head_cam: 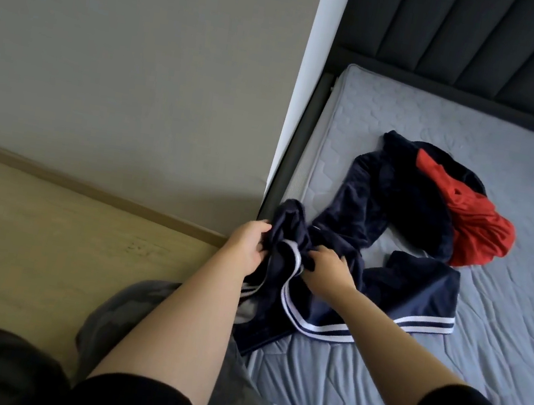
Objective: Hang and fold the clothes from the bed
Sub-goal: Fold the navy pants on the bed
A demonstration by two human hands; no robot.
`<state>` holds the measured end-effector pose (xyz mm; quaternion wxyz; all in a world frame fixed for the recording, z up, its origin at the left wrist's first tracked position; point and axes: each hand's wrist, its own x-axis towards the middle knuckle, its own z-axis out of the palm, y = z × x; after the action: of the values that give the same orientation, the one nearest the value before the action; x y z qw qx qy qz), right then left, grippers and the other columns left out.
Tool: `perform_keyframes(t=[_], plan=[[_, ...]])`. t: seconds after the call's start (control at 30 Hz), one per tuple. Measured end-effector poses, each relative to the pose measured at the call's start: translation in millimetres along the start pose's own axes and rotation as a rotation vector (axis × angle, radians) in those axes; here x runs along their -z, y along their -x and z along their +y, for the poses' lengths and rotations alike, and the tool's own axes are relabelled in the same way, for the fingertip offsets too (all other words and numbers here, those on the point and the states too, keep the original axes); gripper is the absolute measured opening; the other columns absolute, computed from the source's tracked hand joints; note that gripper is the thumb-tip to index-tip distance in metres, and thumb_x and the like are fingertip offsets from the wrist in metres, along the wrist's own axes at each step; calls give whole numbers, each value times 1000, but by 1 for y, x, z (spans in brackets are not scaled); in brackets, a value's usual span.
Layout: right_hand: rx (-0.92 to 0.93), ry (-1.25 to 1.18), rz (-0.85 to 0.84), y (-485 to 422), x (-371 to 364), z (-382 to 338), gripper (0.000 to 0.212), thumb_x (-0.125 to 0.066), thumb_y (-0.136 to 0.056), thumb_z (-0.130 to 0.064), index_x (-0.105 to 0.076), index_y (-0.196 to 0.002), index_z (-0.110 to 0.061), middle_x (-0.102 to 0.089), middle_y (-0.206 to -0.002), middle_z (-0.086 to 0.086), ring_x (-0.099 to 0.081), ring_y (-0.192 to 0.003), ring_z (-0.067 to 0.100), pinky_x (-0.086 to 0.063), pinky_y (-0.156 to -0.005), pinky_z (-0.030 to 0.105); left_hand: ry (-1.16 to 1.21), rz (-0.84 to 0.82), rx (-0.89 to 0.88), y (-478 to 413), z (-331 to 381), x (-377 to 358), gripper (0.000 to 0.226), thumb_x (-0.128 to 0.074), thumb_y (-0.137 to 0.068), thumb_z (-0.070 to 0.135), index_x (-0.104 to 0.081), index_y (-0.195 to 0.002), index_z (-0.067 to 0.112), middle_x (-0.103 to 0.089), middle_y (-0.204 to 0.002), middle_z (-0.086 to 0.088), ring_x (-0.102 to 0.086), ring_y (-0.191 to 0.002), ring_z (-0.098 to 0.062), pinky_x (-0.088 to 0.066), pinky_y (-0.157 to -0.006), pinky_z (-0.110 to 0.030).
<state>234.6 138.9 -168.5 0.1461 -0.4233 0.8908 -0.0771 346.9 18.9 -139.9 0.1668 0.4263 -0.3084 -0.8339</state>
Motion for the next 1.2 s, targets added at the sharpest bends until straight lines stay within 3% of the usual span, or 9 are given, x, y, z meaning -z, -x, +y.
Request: perform_keyframes(t=[0.17, 0.3, 0.43, 0.6, 0.73, 0.83, 0.93, 1.07, 1.2], plan=[[-709, -696, 225, -10, 24, 41, 54, -59, -92, -24, -40, -134, 4, -57, -129, 17, -55, -119, 30, -42, -93, 31, -682, 6, -322, -8, -9, 7, 14, -60, -89, 32, -65, -89, 18, -61, -91, 0, -57, -89, -17, -42, -72, -25], [-862, -1018, 378, -13, 26, 67, 41, -48, -96, -16, -45, -132, 3, -58, -122, 19, -57, -114, 31, -45, -90, 34, -1304, -88, -423, -13, -27, 6, 61, -71, -69, 52, -61, -120, 20, -59, -122, 0, -56, -112, -22, -49, -92, -36], [-680, -960, 577, -16, 33, 61, 46, -47, -89, -7, -41, -135, -6, -46, -136, 15, -49, -120, 32, -40, -94, 32, -1518, -126, -439, -18, -35, 5, 29, -70, -82, 30, -65, -106, 14, -57, -119, -7, -54, -112, -29, -46, -94, -40], [-85, -626, 787, -4, 48, 20, 58, -41, -78, 9, -44, -133, -9, -42, -137, 6, -37, -127, 18, -31, -104, 27, -1259, -45, -463, -19, -31, 7, 5, -64, -87, 19, -66, -82, 18, -66, -83, -3, -60, -83, -22, -43, -70, -27], [286, -342, 679, 3, 41, -2, 33, -45, -72, 8, -65, -95, -4, -64, -96, 9, -56, -94, 25, -40, -82, 25, -893, 37, -435, -22, -27, 5, 11, -61, -89, 18, -65, -79, 17, -61, -70, 4, -58, -74, -19, -42, -58, -25], [178, -360, 128, 5, 25, 2, 13, -60, -87, -18, -67, -98, -19, -67, -94, -1, -61, -91, 18, -42, -75, 21, -549, 158, -335, -27, -23, 3, 12, -57, -88, 12, -69, -91, 10, -68, -86, -9, -63, -82, -24, -47, -68, -30], [130, -226, -239, 11, 1, 19, 74, -69, -77, -55, -43, -139, -24, -48, -138, 0, -40, -130, 18, -30, -108, 29, -218, 230, -161, -29, -17, 5, 15, -55, -90, 7, -64, -102, 6, -64, -93, -13, -62, -73, -25, -51, -60, -26], [247, 110, -218, 17, -25, 27, 113, -71, -63, -66, -14, -152, -25, -14, -159, -5, -8, -146, 13, -7, -118, 45, 86, 71, 23, -21, -11, 2, 30, -46, -97, 8, -54, -122, -6, -60, -116, -20, -59, -104, -32, -47, -92, -40], [35, -341, 61, 9, -37, 21, 39, -62, -85, -19, -59, -124, -13, -63, -120, 4, -54, -119, 22, -40, -94, 27, 258, -111, -17, -12, -4, -1, 22, -36, -98, 4, -58, -100, 6, -67, -84, -10, -63, -75, -20, -49, -65, -27]])
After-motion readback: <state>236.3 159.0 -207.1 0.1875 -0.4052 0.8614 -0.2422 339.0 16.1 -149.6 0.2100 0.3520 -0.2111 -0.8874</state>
